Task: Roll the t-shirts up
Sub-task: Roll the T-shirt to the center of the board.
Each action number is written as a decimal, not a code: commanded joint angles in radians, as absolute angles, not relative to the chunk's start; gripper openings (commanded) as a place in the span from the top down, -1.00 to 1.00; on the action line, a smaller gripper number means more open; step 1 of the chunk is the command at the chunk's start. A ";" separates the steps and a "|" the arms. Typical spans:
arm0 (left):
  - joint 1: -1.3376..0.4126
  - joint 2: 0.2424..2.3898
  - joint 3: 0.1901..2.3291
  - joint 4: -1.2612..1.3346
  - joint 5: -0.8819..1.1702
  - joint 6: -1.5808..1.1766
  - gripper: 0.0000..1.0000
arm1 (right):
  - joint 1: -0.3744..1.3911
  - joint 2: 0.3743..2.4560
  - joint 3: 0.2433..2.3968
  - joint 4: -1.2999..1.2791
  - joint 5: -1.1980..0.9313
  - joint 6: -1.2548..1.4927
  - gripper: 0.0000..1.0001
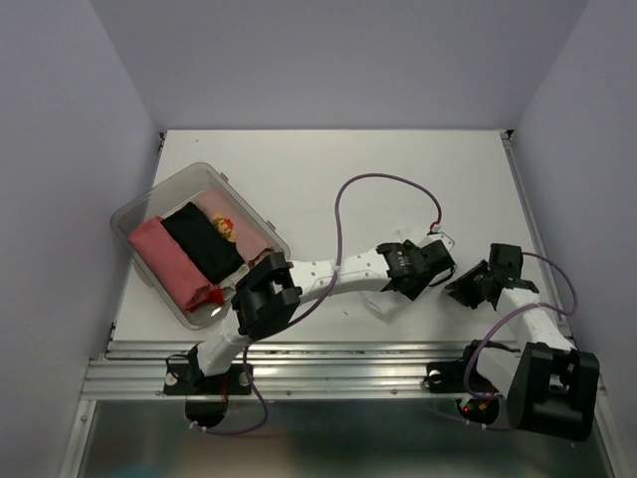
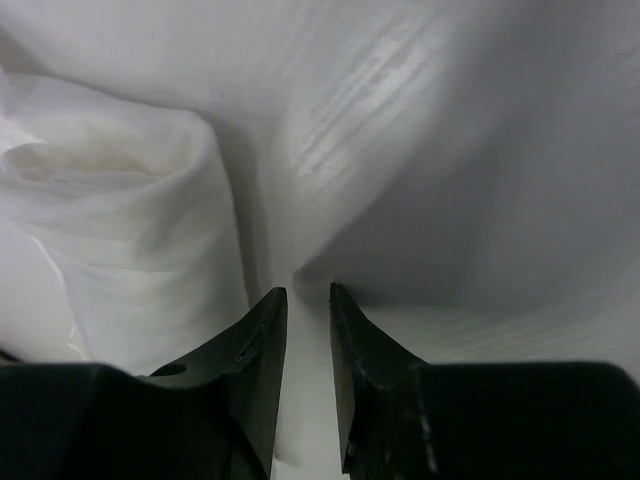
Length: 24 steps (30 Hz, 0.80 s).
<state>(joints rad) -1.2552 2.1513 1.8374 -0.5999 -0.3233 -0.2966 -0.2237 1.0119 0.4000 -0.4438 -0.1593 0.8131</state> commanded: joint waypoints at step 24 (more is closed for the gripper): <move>-1.279 2.174 1.936 -0.661 -0.402 -0.388 -0.30 | -0.217 1.153 0.407 -0.267 -0.166 0.899 -0.14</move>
<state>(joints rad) -1.2556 2.1296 1.8446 -0.6201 -0.3359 -0.3622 -0.0887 1.1229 0.3969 -0.2085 -0.1780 0.9821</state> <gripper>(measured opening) 0.647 0.534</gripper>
